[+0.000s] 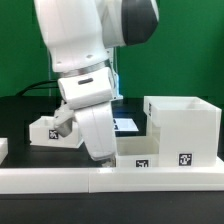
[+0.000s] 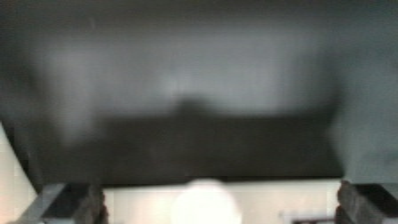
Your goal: Assemble drawer
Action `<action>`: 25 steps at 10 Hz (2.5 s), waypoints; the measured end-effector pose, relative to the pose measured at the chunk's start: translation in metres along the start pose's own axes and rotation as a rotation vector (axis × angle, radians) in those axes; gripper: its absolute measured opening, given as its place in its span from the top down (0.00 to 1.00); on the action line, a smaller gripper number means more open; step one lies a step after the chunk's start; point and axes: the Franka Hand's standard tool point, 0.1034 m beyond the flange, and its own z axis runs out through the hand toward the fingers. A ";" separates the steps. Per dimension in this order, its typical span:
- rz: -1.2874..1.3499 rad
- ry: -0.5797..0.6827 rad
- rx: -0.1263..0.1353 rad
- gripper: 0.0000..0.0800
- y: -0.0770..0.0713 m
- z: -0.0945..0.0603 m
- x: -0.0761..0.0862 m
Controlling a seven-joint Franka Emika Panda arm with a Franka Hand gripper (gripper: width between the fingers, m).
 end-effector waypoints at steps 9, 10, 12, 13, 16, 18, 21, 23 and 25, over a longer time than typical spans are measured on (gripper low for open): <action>0.026 0.005 0.011 0.19 -0.002 0.006 0.013; 0.029 -0.001 0.012 0.19 -0.002 0.006 0.014; 0.031 -0.012 0.013 0.19 -0.002 0.006 0.014; 0.025 -0.022 0.012 0.19 -0.002 0.006 0.014; 0.014 -0.029 0.010 0.19 -0.001 0.006 0.015; 0.000 -0.025 0.012 0.19 -0.001 0.007 0.022; -0.026 -0.016 0.015 0.19 0.000 0.010 0.045; -0.019 -0.014 0.017 0.19 0.001 0.011 0.053; -0.017 -0.014 0.018 0.19 0.000 0.011 0.052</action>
Offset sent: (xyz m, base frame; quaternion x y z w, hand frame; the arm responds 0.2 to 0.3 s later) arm 0.0000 0.0000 0.0000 0.0000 0.0000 0.0000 1.0000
